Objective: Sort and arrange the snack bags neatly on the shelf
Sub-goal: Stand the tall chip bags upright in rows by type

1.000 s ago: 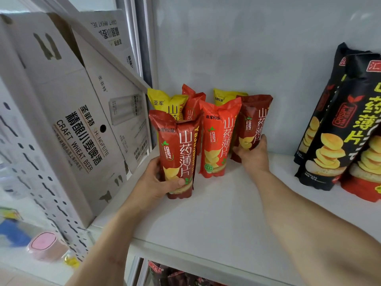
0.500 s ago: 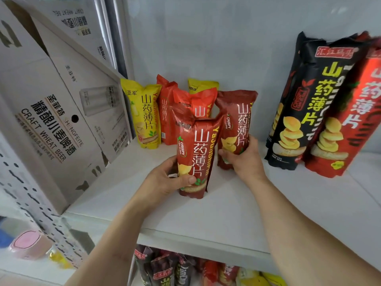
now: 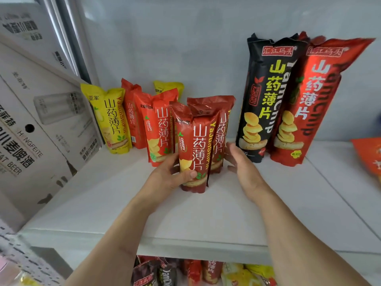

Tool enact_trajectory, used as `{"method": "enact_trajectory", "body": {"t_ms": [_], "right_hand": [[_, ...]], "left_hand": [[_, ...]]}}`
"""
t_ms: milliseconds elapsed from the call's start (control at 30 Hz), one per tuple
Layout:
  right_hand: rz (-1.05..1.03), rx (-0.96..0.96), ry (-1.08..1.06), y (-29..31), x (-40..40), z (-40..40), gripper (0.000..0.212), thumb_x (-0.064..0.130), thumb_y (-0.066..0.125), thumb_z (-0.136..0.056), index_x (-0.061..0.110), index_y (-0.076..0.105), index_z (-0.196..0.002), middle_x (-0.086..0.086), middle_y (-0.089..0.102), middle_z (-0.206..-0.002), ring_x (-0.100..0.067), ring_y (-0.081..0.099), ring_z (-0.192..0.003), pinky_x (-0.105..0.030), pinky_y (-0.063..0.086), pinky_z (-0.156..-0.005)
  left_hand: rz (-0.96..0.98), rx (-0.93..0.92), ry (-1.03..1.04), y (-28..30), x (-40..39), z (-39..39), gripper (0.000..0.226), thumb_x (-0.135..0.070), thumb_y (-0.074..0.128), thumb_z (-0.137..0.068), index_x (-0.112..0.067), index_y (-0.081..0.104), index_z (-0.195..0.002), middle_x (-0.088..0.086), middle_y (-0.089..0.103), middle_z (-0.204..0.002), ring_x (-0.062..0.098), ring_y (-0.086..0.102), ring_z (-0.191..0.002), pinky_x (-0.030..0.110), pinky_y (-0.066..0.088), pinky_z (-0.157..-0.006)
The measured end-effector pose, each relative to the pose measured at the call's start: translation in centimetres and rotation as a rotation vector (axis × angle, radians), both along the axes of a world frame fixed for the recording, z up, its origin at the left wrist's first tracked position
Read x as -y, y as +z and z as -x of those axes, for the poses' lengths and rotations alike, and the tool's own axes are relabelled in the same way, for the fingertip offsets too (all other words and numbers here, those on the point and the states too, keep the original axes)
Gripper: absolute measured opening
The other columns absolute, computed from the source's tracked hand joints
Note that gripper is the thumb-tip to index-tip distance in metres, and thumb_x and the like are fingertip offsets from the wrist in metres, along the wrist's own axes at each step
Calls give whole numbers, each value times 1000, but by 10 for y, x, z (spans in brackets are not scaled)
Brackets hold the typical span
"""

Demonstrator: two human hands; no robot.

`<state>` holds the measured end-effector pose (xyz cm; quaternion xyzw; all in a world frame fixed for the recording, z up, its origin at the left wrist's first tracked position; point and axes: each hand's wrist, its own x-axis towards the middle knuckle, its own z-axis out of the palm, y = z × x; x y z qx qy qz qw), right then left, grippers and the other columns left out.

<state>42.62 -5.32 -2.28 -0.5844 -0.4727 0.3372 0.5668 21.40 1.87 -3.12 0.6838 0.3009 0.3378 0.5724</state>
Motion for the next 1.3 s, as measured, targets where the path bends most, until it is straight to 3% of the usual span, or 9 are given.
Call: {"method": "enact_trajectory", "body": {"t_ms": [100, 267, 400, 500, 700, 833, 933, 1100, 1300], "right_hand": [[27, 75, 118, 2, 11, 0, 65, 81, 57, -70, 56, 44, -128, 38, 56, -124, 16, 50, -118, -29, 39, -103], [104, 147, 92, 2, 8, 3, 124, 60, 86, -57, 38, 11, -154, 17, 37, -146, 3, 38, -125, -27, 37, -102], [92, 124, 66, 3, 3, 2, 122, 49, 85, -61, 31, 10, -156, 11, 34, -151, 0, 37, -124, -18, 40, -89], [93, 118, 48, 2, -2, -2, 118, 43, 86, -66, 31, 10, -156, 14, 34, -148, -2, 35, -130, -14, 41, -90], [102, 121, -50, -2, -7, -6, 125, 61, 82, -58, 32, 10, -156, 6, 26, -161, -13, 30, -144, -39, 35, -113], [92, 159, -116, -2, -9, -2, 111, 64, 75, -67, 27, 19, -155, 4, 30, -159, -15, 34, -143, -45, 36, -114], [88, 190, -119, -2, -13, -1, 90, 55, 73, -78, 27, 29, -151, 5, 40, -153, -14, 38, -139, -36, 39, -108], [64, 184, -131, -1, -22, 5, 62, 47, 69, -86, 33, 40, -140, 22, 54, -121, 8, 49, -105, -5, 39, -74], [64, 214, -256, -9, -36, 5, 52, 51, 63, -90, 30, 49, -134, 16, 60, -118, -5, 60, -109, -17, 47, -83]], "left_hand": [[1, -22, -13, -1, -5, -7, 82, -55, 86, -63, -37, 52, -136, -12, 67, -127, 12, 61, -121, 46, 50, -104], [-11, -38, -35, 0, -15, -24, 84, -54, 85, -68, -34, 48, -141, -12, 65, -129, 11, 60, -122, 36, 52, -101], [-20, -98, -103, 6, -19, -35, 88, -53, 77, -71, -35, 39, -147, -17, 60, -128, 5, 59, -118, 27, 50, -97], [20, -85, -138, 5, -29, -38, 98, -62, 82, -65, -35, 38, -149, -13, 62, -132, 10, 59, -122, 35, 48, -105], [103, 26, -161, 1, -45, -45, 112, -66, 86, -55, -35, 35, -150, -8, 60, -138, 14, 56, -128, 43, 42, -112], [141, 49, -199, 2, -55, -53, 94, -58, 83, -66, -32, 42, -146, -7, 64, -133, 15, 59, -125, 46, 41, -112], [140, 47, -223, 0, -61, -61, 82, -54, 80, -74, -30, 45, -145, -4, 65, -133, 18, 59, -126, 48, 41, -112], [146, 50, -205, 0, -70, -74, 78, -54, 78, -74, -29, 48, -142, -7, 67, -129, 17, 60, -123, 47, 43, -110], [150, 64, -203, 5, -79, -91, 65, -43, 71, -80, -27, 50, -139, -6, 69, -126, 14, 63, -118, 33, 50, -99]]}}
